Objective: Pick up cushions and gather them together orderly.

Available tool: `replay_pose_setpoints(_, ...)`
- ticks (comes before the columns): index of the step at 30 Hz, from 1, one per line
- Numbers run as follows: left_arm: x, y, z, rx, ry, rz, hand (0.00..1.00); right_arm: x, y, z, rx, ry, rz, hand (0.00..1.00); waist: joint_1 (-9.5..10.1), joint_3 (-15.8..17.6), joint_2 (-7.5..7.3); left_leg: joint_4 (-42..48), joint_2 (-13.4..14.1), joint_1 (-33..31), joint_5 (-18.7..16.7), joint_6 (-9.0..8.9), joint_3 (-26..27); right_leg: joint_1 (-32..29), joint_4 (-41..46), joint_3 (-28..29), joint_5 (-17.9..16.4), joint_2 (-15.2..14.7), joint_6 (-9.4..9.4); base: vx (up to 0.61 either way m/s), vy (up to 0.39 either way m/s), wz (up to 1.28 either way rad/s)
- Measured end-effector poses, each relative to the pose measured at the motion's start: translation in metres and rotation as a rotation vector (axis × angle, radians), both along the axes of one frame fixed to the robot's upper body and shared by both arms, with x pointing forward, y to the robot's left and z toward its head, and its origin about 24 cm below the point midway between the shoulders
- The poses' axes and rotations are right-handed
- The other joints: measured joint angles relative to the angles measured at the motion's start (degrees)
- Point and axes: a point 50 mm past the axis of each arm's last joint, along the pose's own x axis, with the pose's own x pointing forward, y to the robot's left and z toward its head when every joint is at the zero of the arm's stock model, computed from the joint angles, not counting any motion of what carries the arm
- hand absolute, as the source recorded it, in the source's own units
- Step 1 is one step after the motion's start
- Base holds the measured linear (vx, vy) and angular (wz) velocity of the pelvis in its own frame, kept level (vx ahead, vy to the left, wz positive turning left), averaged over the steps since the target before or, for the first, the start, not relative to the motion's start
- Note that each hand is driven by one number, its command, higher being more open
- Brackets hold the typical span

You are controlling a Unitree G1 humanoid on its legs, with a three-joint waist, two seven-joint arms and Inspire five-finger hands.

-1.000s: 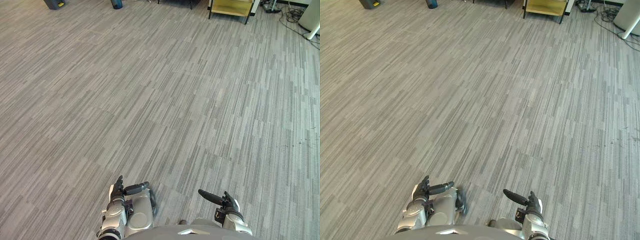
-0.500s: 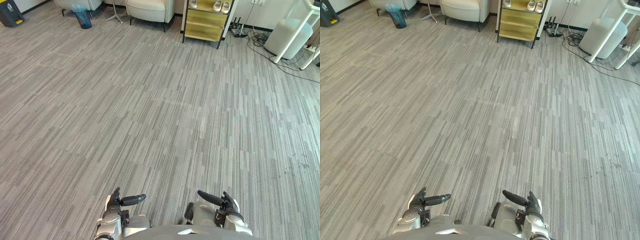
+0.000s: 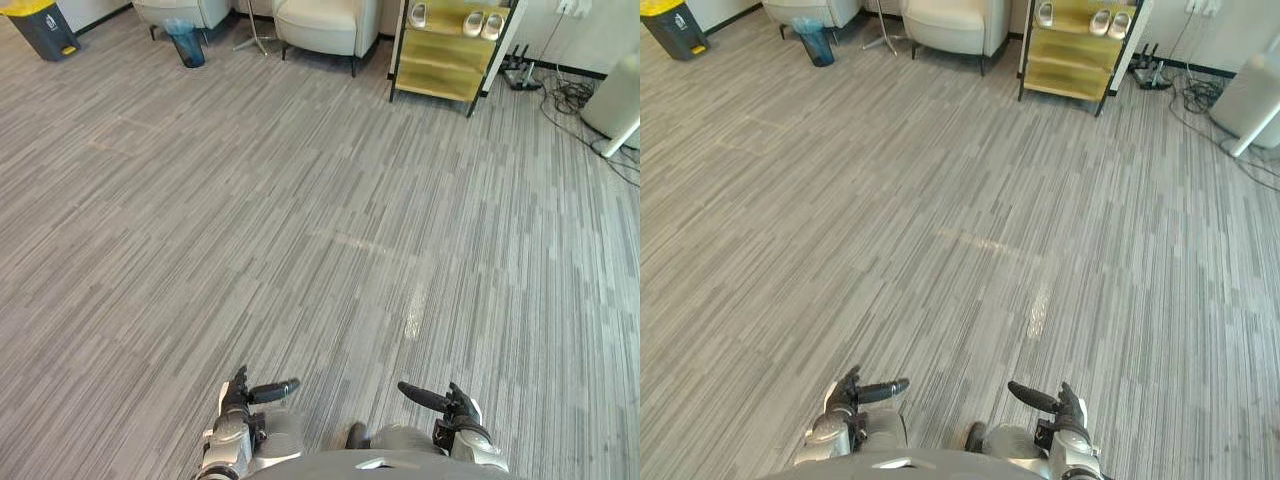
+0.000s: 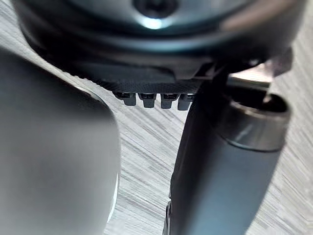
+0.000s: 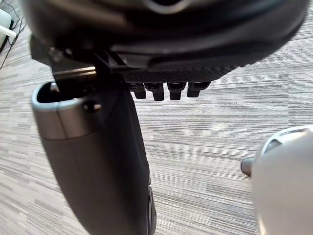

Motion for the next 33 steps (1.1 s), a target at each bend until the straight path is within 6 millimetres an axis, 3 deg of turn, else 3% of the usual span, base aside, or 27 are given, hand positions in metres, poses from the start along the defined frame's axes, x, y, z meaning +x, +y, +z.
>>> replay_pose_setpoints(1, 0.001, -0.001, 0.0, -0.002, -0.003, 0.001, 1.0, 0.0, 0.001, 0.0, 0.0, -0.001, -0.001, 1.0, 0.06, 0.1, -0.12, -8.2, -2.2, -0.7, 0.4, 0.04, -0.2, 1.4, -1.1, 0.5, -0.3, -0.6, 0.61, 0.49, 0.07, -0.3)
replay_pose_setpoints(2, 0.0, -0.001, 0.0, -0.003, -0.003, 0.002, 1.0, -0.001, 0.0, 0.0, -0.003, 0.004, -0.004, 1.0, 0.4, 0.1, -0.21, -19.8, -5.3, -0.7, 3.4, 0.06, -1.1, 3.2, -2.4, 1.3, -1.1, -1.4, 1.79, 0.41, 0.071, -0.31)
replay_pose_setpoints(3, 0.0, -0.002, 0.0, -0.004, -0.001, 0.003, 1.0, -0.003, -0.001, -0.001, -0.006, 0.008, -0.005, 1.0, 0.61, 0.0, 0.02, -26.1, -6.6, -0.7, 5.7, -0.04, -2.3, 4.3, -3.2, 1.9, -1.5, -1.6, 2.52, 0.43, 0.112, -0.5)
replay_pose_setpoints(4, -0.002, -0.004, -0.001, -0.014, 0.002, 0.013, 1.0, -0.007, -0.003, -0.002, -0.01, 0.023, -0.005, 1.0, 1.6, -0.3, 0.43, -30.1, -8.0, -0.2, 12.2, 0.05, -4.2, 5.7, -3.9, 3.4, -2.6, -1.8, 4.1, 0.5, 0.147, -0.58)
replay_pose_setpoints(5, -0.002, -0.004, -0.001, -0.017, 0.002, 0.016, 1.0, -0.009, -0.001, -0.003, -0.002, 0.033, -0.005, 1.0, 2.19, -0.7, -0.22, -30.0, -8.8, 0.4, 16.2, 1.31, -4.4, 6.5, -3.7, 4.9, -3.6, -2.8, 5.47, 0.5, 0.147, -0.55)
replay_pose_setpoints(6, -0.002, -0.004, -0.001, -0.018, 0.005, 0.016, 1.0, -0.009, 0.0, -0.004, 0.002, 0.037, -0.005, 1.0, 2.22, -0.9, -0.45, -29.8, -9.2, 0.4, 16.9, 1.88, -4.4, 6.5, -3.5, 5.3, -4.0, -3.2, 5.73, 0.62, 0.158, -0.4)
replay_pose_setpoints(7, -0.001, 0.003, -0.001, -0.001, 0.005, 0.009, 1.0, -0.011, 0.006, -0.005, 0.017, 0.045, -0.004, 1.0, 1.97, -1.5, -2.01, -27.1, -10.2, 0.1, 15.4, 3.48, -3.7, 6.2, -1.5, 6.1, -4.7, -5.4, 6.64, 0.48, 0.124, -0.32)
replay_pose_setpoints(8, -0.002, 0.003, -0.001, -0.003, 0.008, 0.014, 1.0, -0.014, 0.008, -0.006, 0.024, 0.051, -0.002, 1.0, 2.03, -1.8, -2.29, -23.2, -10.0, 0.0, 11.5, 4.08, -2.8, 3.9, 5.5, 8.0, -4.9, -6.7, 6.9, 0.66, 0.192, -0.33)
replay_pose_setpoints(10, -0.003, 0.004, -0.002, -0.001, 0.015, 0.015, 1.0, -0.016, 0.007, -0.007, 0.024, 0.057, -0.002, 1.0, 2.31, -1.9, -2.5, -21.6, -9.9, 1.4, 9.3, 4.65, -1.7, 0.4, 15.8, 9.3, -5.2, -8.0, 7.76, 0.4, 0.145, -0.23)
replay_pose_setpoints(11, -0.005, 0.006, -0.003, 0.006, 0.028, 0.005, 1.0, -0.016, 0.006, -0.006, 0.021, 0.058, 0.001, 1.0, 2.09, -1.8, -2.85, -22.0, -10.5, 4.4, 6.5, 4.94, -1.5, -4.2, 28.7, 9.3, -3.0, -9.9, 11.11, 0.35, 0.111, -0.16)
replay_pose_setpoints(12, -0.005, 0.008, -0.004, 0.013, 0.043, -0.004, 1.0, -0.015, 0.006, -0.006, 0.024, 0.054, 0.001, 1.0, 1.61, -1.7, -3.3, -22.3, -11.2, 7.3, 4.4, 5.38, -1.3, -7.9, 39.4, 8.6, -0.5, -12.7, 12.62, 0.43, 0.109, -0.14)
replay_pose_setpoints(14, -0.009, 0.011, -0.007, 0.026, 0.076, -0.028, 1.0, -0.013, 0.004, -0.005, 0.014, 0.048, 0.022, 1.0, 1.19, -1.6, -3.08, -23.8, -11.6, 13.2, 1.9, 5.51, -0.9, -11.7, 47.5, 4.1, -3.3, -16.5, 9.25, 0.42, 0.074, -0.12)
replay_pose_setpoints(15, -0.013, 0.014, -0.009, 0.035, 0.094, -0.031, 1.0, -0.008, 0.005, -0.004, 0.009, 0.035, 0.055, 1.0, 0.93, -1.6, -2.91, -26.8, -11.2, 17.4, 1.7, 5.25, -0.4, -13.9, 46.0, -0.3, -5.4, -17.5, 7.22, 0.44, -0.01, -0.14)
replay_pose_setpoints(17, -0.019, 0.015, -0.01, 0.038, 0.11, -0.028, 1.0, 0.001, 0.004, -0.001, -0.002, 0.01, 0.089, 1.0, 0.15, -1.9, -2.23, -30.6, -9.5, 21.0, 1.8, 4.07, 0.1, -18.4, 37.7, -5.9, -6.2, -16.9, 6.63, 0.43, -0.077, -0.1)
replay_pose_setpoints(20, -0.022, 0.017, -0.011, 0.038, 0.117, -0.021, 1.0, 0.009, 0.002, 0.001, -0.012, -0.003, 0.099, 1.0, -0.38, -1.6, -1.81, -34.4, -7.4, 25.1, 1.6, 2.51, 1.1, -24.4, 20.1, -5.3, -2.2, -11.7, 7.15, 0.44, -0.189, -0.09)
replay_pose_setpoints(21, -0.025, 0.018, -0.012, 0.04, 0.131, -0.022, 1.0, 0.01, 0.002, 0.001, -0.008, -0.006, 0.095, 1.0, -1.1, -1.4, -1.81, -34.9, -6.5, 26.7, 1.2, 1.85, 1.0, -24.4, 12.4, -1.8, 6.9, -8.4, 5.92, 0.49, -0.261, 0.13)
replay_pose_setpoints(22, -0.025, 0.014, -0.014, 0.03, 0.142, -0.026, 1.0, 0.009, -0.002, 0.001, -0.018, 0.002, 0.098, 1.0, -1.45, -1.5, -0.49, -35.1, -4.6, 27.9, 0.8, 1.18, 0.4, -21.1, 8.9, -1.2, 11.0, -5.0, 1.72, 0.48, -0.258, 0.1)
replay_pose_setpoints(23, -0.024, 0.012, -0.014, 0.028, 0.139, -0.03, 1.0, 0.01, -0.003, 0.001, -0.021, 0.0, 0.1, 1.0, -1.22, -1.5, -0.03, -34.9, -4.2, 27.7, 1.1, 1.11, 0.3, -21.1, 9.1, -0.9, 10.5, -4.5, 1.38, 0.45, -0.27, 0.03)
replay_pose_setpoints(25, -0.022, 0.002, -0.015, 0.004, 0.136, -0.055, 1.0, 0.009, -0.009, 0.002, -0.027, -0.003, 0.068, 1.0, -1.55, -1.3, 1.12, -33.9, -3.4, 28.5, 2.9, -0.57, -0.8, -20.9, 12.4, -1.3, 6.2, -4.4, 0.84, 0.37, -0.248, 0.09)
replay_pose_setpoints(26, -0.021, -0.005, -0.016, -0.002, 0.136, -0.075, 1.0, 0.005, -0.013, 0.001, -0.026, 0.007, 0.037, 1.0, -1.8, -1.5, 1.57, -28.3, -2.4, 27.2, 3.6, -1.37, -1.7, -18.9, 12.2, -2.2, 4.1, -4.3, 0.79, 0.39, -0.271, 0.33)
replay_pose_setpoints(28, -0.017, -0.008, -0.015, -0.007, 0.126, -0.09, 1.0, 0.003, -0.013, 0.001, -0.027, 0.009, 0.031, 1.0, -2.04, -1.5, 1.63, -17.6, -1.1, 22.7, 3.9, -1.26, -3.6, -16.4, 10.6, -3.3, 3.2, -4.0, 0.85, 0.38, -0.269, 0.35)
replay_pose_setpoints(29, -0.014, -0.007, -0.012, -0.012, 0.1, -0.069, 1.0, -0.002, -0.01, 0.0, -0.028, 0.011, 0.035, 1.0, -1.6, -1.1, 1.79, 3.7, 3.1, 13.5, 5.3, -0.86, -4.9, -11.3, 7.4, -3.9, 2.2, -2.2, 0.32, 0.28, -0.194, 0.21)
replay_pose_setpoints(31, -0.009, -0.006, -0.009, -0.008, 0.075, -0.055, 1.0, -0.006, -0.008, -0.001, -0.018, 0.022, 0.028, 1.0, -1.02, -1.0, 1.7, 12.4, 4.7, 8.7, 3.6, -1.04, -4.4, -7.0, 5.3, -3.9, 1.5, -1.6, 0.17, 0.27, -0.151, 0.02)
replay_pose_setpoints(33, -0.006, -0.006, -0.006, -0.002, 0.053, -0.066, 1.0, -0.01, -0.007, -0.002, -0.014, 0.031, 0.02, 1.0, -0.27, -0.9, 1.36, 9.5, 4.4, 6.5, 1.7, -1.09, -2.4, -3.5, 2.9, -3.1, 1.5, -1.6, 0.48, 0.24, -0.058, -0.23)
